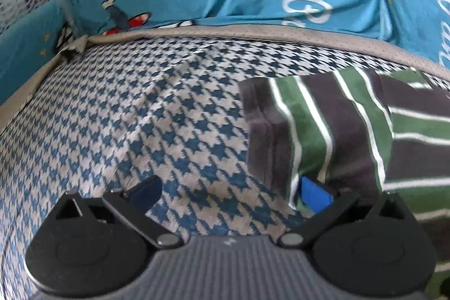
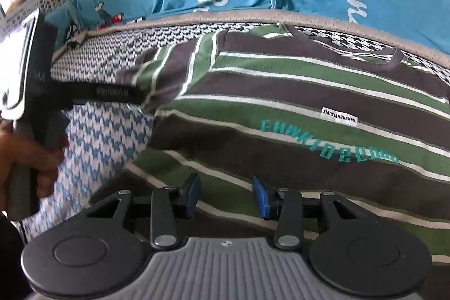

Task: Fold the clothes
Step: 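Move the open right gripper over the folded shirt to smooth it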

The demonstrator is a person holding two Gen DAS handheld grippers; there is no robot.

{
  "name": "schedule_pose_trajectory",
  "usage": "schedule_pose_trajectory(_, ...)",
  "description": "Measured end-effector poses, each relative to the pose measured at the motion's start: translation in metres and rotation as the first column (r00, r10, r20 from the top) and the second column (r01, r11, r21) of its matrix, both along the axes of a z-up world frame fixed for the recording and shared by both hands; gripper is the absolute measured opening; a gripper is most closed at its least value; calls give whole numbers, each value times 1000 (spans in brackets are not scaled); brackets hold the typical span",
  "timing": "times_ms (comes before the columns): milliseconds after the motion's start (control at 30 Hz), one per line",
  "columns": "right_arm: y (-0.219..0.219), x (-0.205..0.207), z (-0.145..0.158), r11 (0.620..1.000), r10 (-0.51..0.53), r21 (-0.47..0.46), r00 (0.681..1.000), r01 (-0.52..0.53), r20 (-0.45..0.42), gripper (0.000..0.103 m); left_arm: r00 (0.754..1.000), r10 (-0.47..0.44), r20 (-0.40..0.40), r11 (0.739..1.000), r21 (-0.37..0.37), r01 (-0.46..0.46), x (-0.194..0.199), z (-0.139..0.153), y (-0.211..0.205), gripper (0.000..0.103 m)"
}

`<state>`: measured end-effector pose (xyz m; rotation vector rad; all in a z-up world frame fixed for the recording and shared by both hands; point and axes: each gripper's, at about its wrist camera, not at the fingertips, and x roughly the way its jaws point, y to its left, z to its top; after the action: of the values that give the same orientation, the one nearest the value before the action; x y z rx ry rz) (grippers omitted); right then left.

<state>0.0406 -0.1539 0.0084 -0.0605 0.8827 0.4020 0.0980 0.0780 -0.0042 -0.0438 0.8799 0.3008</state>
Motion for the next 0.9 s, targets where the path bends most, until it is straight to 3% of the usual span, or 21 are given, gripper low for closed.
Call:
schedule_pose_trajectory(100,-1,-1,-1,1000,7,4,1000,-7,-14,40,999,40,-7,999,-16,-40,-2,6,2,103)
schedule_pose_trajectory(167,-5,-1,0,1000,3,11,1000,-3,-15,40,998,53,23,996,-68,-51,-7,17,4,103)
schedule_pose_trajectory(300,-12,-2,3,1000,-19,4,1000,19,-2,40,998,18,56,978,-207,-6,-16,38,1,103)
schedule_pose_trajectory(433,-25,0,8,997,-76,6,997,76,18,40,996,-56,67,966,-248,71,-21,43,-17,103)
schedule_pose_trajectory(700,-62,7,22,978,-206,18,976,206,63,40,976,-210,58,959,-182,217,-26,33,-63,103)
schedule_pose_trajectory(900,-107,15,35,943,-332,17,939,332,87,40,961,-273,44,952,-134,277,-29,27,-82,103)
